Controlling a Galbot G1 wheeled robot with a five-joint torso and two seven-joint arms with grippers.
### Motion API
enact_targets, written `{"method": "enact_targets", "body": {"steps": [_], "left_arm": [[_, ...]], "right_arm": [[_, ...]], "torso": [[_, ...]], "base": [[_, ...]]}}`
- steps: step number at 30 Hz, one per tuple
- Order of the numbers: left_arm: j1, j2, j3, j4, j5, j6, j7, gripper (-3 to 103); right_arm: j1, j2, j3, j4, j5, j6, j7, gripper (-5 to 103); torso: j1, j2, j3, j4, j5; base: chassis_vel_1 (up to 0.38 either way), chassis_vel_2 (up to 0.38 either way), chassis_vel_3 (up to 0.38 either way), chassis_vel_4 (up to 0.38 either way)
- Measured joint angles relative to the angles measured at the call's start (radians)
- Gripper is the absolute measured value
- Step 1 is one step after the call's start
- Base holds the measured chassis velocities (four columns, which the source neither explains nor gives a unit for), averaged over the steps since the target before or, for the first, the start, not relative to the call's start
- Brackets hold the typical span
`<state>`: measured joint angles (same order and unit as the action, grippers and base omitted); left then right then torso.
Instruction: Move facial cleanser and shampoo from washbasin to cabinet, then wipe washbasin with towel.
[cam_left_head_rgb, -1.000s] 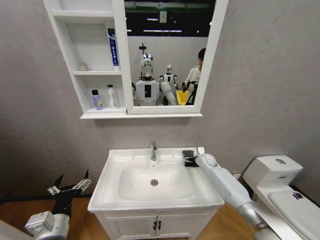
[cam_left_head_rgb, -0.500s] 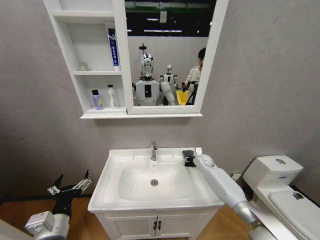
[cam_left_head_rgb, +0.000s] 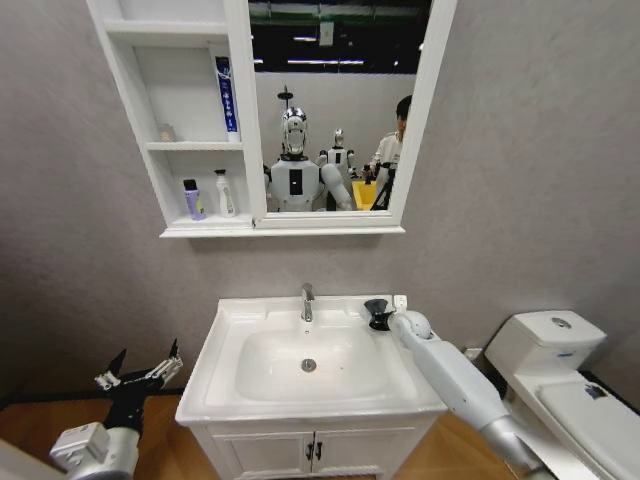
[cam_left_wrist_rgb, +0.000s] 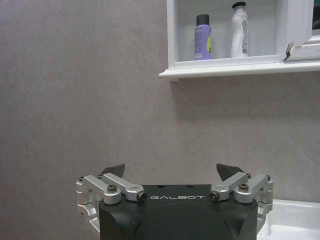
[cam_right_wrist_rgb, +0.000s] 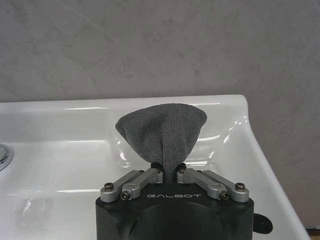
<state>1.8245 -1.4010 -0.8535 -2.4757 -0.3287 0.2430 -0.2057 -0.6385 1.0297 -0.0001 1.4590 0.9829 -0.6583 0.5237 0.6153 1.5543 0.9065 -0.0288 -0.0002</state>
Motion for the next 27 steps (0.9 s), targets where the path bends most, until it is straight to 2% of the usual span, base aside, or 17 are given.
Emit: {"method": "enact_targets", "body": {"steps": [3,4,5,7,8,11,16,27], "left_arm": [[0.000,0.000,0.000,0.000,0.000,0.000,0.000,100],[0.000,0.000,0.000,0.000,0.000,0.000,0.000,100],[0.000,0.000,0.000,0.000,0.000,0.000,0.000,100],[0.000,0.000,0.000,0.000,0.000,0.000,0.000,100],[0.000,0.000,0.000,0.000,0.000,0.000,0.000,100],[0.000,0.000,0.000,0.000,0.000,0.000,0.000,100],[0.000,0.000,0.000,0.000,0.000,0.000,0.000,100],[0.000,0.000,0.000,0.000,0.000,0.000,0.000,100]], "right_arm": [[-0.048,0.027,-0.049,0.108,0.101,0.004,0.157,7],[-0.048,0.027,-0.049,0.108,0.101,0.004,0.157,7],[-0.064,0.036,-0.066,0.133,0.130,0.000,0.201,7],[-0.070,0.039,-0.073,0.142,0.141,-0.001,0.220,7],[-0.090,0.048,-0.094,0.158,0.165,-0.002,0.271,7],[-0.124,0.053,-0.107,0.171,0.177,-0.002,0.305,7],[-0.181,0.048,-0.104,0.171,0.174,-0.002,0.306,7],[-0.211,0.077,-0.066,0.070,0.084,-0.005,0.197,7]], "torso": [[0.000,0.000,0.000,0.0002,0.0003],[0.000,0.000,0.000,0.0002,0.0003],[0.000,0.000,0.000,0.0003,0.0000],[0.000,0.000,0.000,0.0003,0.0001],[0.000,0.000,0.000,0.0002,0.0000],[0.000,0.000,0.000,0.0003,0.0000],[0.000,0.000,0.000,-0.0001,0.0001],[0.000,0.000,0.000,0.0002,0.0002]], "base": [[0.000,0.000,0.000,0.000],[0.000,0.000,0.000,0.000],[0.000,0.000,0.000,0.000],[0.000,0.000,0.000,0.000],[0.000,0.000,0.000,0.000],[0.000,0.000,0.000,0.000],[0.000,0.000,0.000,0.000],[0.000,0.000,0.000,0.000]]}}
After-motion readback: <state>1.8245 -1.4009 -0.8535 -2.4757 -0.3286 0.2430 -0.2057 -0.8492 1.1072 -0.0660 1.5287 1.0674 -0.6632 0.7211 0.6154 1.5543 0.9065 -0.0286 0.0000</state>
